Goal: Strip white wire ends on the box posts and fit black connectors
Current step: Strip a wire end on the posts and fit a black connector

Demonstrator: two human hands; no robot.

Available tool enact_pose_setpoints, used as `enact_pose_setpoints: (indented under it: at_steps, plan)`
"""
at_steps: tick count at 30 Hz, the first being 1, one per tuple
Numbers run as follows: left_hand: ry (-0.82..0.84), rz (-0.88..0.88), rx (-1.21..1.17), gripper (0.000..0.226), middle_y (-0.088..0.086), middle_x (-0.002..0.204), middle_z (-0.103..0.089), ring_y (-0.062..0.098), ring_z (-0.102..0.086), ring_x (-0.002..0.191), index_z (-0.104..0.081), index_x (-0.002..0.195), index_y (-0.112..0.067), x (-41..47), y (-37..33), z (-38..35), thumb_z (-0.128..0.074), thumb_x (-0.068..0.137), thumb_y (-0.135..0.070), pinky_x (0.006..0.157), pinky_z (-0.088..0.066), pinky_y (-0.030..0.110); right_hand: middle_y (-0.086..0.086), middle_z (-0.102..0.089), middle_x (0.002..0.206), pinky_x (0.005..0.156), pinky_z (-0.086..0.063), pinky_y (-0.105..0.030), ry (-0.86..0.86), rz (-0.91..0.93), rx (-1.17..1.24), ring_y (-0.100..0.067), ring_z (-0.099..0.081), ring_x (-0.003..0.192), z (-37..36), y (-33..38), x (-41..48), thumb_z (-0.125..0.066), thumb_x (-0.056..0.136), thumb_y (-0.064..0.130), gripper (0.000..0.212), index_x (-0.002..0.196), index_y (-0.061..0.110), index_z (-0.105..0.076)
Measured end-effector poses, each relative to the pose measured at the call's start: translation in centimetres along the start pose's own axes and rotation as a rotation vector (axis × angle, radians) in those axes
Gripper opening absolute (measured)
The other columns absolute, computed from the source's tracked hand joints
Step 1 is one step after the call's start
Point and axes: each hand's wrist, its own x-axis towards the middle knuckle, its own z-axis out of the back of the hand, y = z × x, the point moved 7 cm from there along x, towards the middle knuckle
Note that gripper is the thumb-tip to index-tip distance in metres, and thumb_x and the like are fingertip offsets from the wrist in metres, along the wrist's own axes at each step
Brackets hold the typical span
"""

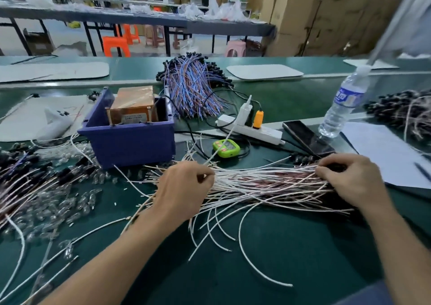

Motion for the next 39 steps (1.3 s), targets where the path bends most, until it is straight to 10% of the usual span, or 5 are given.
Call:
enact_pose_setpoints:
  at_steps: [22, 30, 39]
  plan:
    - [0.069, -0.059, -0.041, 0.021, -0.015, 0.100, -0.076, 0.008, -0.067, 0.092, -0.081, 0.105, -0.035, 0.0, -0.3, -1.4, -0.072, 0.091, -0.021, 0.087, -0.055, 0.033, 0.007, -0.069, 0.130, 0.115, -0.029, -0.041, -0.106, 0.209, -0.269, -0.020, -0.048, 0.129, -0.2, 3.4, -0.2, -0.082, 0.080, 0.015, 0.027, 0.100, 0.032, -0.080]
    - [0.061, -0.161, -0.036, 0.022, -0.017, 0.086, -0.070, 0.006, -0.061, 0.082, -0.082, 0.105, -0.030, -0.3, -1.4, -1.0, -0.073, 0.092, -0.015, 0.075, -0.046, 0.024, -0.003, -0.054, 0.147, 0.119, -0.029, -0.041, 0.306, 0.241, -0.087, -0.024, -0.042, 0.139, -11.4, 10.7, -2.6, -0.057, 0.099, 0.047, 0.052, 0.147, 0.029, -0.053]
    - [0.044, -0.231, 0.058, 0.019, -0.004, 0.098, -0.076, 0.021, -0.067, 0.093, -0.078, 0.107, -0.019, -0.7, -2.4, -1.5, -0.068, 0.093, -0.011, 0.083, -0.053, 0.036, 0.006, -0.072, 0.095, 0.092, -0.037, -0.038, 0.155, 0.361, -0.215, -0.020, -0.061, 0.098, -14.0, 11.5, -3.6, -0.039, 0.105, 0.043, 0.035, 0.096, 0.027, -0.069]
